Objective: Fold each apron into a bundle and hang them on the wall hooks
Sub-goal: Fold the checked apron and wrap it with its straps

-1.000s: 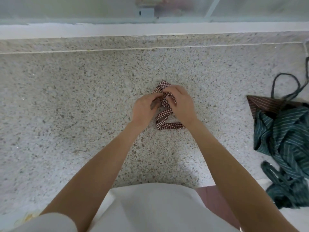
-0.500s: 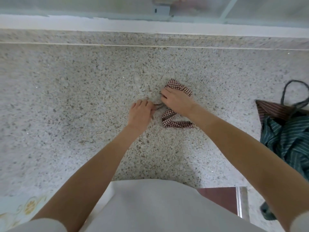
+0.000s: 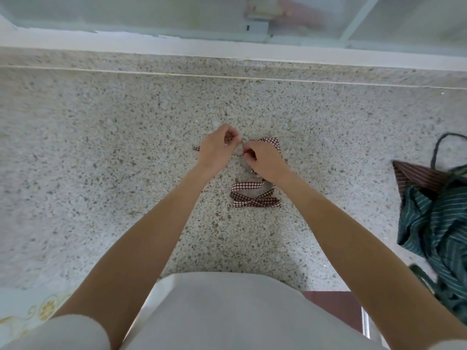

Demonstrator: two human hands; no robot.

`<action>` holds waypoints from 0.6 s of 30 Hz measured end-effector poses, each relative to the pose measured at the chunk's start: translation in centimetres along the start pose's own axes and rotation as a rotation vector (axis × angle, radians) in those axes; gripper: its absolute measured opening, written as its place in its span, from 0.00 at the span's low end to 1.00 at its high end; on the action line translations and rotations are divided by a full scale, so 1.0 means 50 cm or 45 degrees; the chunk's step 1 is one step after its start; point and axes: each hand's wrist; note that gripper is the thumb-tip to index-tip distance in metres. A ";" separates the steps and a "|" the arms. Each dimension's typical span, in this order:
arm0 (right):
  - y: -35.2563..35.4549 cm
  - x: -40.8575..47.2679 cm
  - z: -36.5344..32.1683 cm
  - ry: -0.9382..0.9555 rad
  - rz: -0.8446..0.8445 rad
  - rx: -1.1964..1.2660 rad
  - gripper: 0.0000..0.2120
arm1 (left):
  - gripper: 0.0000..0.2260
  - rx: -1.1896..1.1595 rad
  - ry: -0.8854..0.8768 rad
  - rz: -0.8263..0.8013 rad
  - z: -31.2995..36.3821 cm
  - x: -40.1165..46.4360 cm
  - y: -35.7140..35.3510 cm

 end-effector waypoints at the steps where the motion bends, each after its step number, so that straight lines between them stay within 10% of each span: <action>1: 0.004 0.001 -0.007 -0.021 0.001 0.053 0.07 | 0.03 -0.036 -0.019 -0.007 0.009 0.006 -0.003; 10: 0.041 0.009 0.005 -0.119 -0.062 0.519 0.03 | 0.08 -0.253 0.143 -0.134 -0.013 0.009 -0.040; 18: 0.021 0.004 0.005 0.208 0.263 -0.492 0.07 | 0.12 -0.172 0.176 -0.234 -0.024 0.010 -0.049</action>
Point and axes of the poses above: each hand's wrist, its own x-axis towards the middle knuckle, its own y-axis out of the back of the hand, z = x × y, and after that the axes turned 11 degrees about -z, right-handed
